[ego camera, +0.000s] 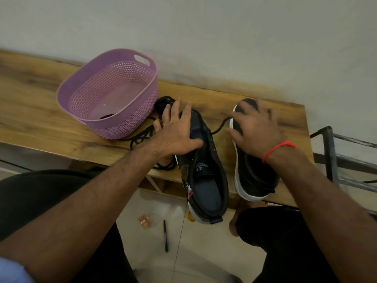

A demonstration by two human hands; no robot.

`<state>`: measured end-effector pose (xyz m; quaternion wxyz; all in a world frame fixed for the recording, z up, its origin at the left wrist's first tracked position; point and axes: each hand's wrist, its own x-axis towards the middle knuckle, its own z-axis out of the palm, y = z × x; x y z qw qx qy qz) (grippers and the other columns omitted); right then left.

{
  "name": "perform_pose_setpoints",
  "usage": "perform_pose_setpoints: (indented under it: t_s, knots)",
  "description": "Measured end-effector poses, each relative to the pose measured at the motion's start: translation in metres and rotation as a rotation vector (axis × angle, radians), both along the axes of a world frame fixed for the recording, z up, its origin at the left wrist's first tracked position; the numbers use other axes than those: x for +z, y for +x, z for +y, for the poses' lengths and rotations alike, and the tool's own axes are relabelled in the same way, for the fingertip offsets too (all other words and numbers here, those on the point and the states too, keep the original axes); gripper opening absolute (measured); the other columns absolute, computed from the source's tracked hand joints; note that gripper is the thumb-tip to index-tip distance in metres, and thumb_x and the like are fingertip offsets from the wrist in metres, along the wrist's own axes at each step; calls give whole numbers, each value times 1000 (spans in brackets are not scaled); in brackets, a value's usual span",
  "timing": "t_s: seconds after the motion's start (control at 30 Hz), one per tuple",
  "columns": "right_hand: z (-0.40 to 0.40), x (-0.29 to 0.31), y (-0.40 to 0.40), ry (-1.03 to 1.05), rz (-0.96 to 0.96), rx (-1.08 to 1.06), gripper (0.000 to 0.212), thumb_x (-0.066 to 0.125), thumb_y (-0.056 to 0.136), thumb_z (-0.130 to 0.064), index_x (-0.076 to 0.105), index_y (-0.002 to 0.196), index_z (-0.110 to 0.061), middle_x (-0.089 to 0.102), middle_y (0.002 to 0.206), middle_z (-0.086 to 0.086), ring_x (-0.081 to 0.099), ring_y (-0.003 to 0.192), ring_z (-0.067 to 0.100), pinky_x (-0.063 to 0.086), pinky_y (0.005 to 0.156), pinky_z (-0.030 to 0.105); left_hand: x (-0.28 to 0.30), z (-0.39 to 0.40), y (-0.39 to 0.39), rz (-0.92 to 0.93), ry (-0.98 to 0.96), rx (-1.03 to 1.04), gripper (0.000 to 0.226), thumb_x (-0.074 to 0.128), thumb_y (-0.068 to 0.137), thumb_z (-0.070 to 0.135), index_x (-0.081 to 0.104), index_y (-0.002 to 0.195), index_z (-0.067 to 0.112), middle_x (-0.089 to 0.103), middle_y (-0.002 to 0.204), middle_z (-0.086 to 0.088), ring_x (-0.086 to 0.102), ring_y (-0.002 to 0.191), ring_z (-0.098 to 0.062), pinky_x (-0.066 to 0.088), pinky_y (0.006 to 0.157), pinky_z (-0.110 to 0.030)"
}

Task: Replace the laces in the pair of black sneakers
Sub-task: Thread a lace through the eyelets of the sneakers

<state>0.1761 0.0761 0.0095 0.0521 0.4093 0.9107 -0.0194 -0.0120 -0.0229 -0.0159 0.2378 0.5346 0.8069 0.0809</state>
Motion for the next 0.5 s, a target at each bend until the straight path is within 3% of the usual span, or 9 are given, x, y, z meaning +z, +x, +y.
perform_pose_setpoints:
  t_s: [0.1, 0.2, 0.3, 0.4, 0.5]
  knots:
    - [-18, -9, -17, -8, -65, 139, 35, 48, 100, -44, 61, 128, -27, 30, 157, -1, 1, 151, 36, 8, 117, 65, 0, 0, 0, 4, -4, 8, 117, 75, 82, 52, -8, 161, 25, -22, 167, -1, -16, 154, -32, 8, 120, -63]
    - [-2, -5, -11, 49, 9, 0, 28, 50, 98, -40, 70, 107, -23, 55, 136, 1, 25, 145, 30, 19, 115, 61, 2, -1, -3, 2, -13, 18, 119, 76, 82, 52, -9, 161, 24, -22, 167, -1, -17, 154, -31, 6, 120, -63]
    - [23, 13, 9, 110, 44, -242, 25, 52, 92, -34, 71, 93, -18, 64, 110, 10, 46, 124, 32, 31, 108, 55, 3, -1, -4, -5, -32, 51, 121, 76, 81, 53, -10, 161, 24, -19, 168, -5, -14, 154, -33, 6, 120, -61]
    - [24, 12, 14, 45, 8, -285, 24, 54, 91, -35, 69, 102, -19, 57, 126, 12, 33, 136, 37, 24, 113, 62, 3, 1, -4, -20, -77, 87, 123, 75, 81, 57, -13, 160, 23, -6, 170, -9, -4, 155, -36, 11, 119, -60]
    - [5, -1, 2, 78, 55, -95, 47, 57, 91, -37, 52, 135, -22, 23, 159, 12, 0, 150, 43, 6, 117, 65, 0, 2, -3, -33, -105, 92, 124, 73, 82, 60, -16, 160, 22, 1, 170, -9, 2, 154, -35, 13, 119, -60]
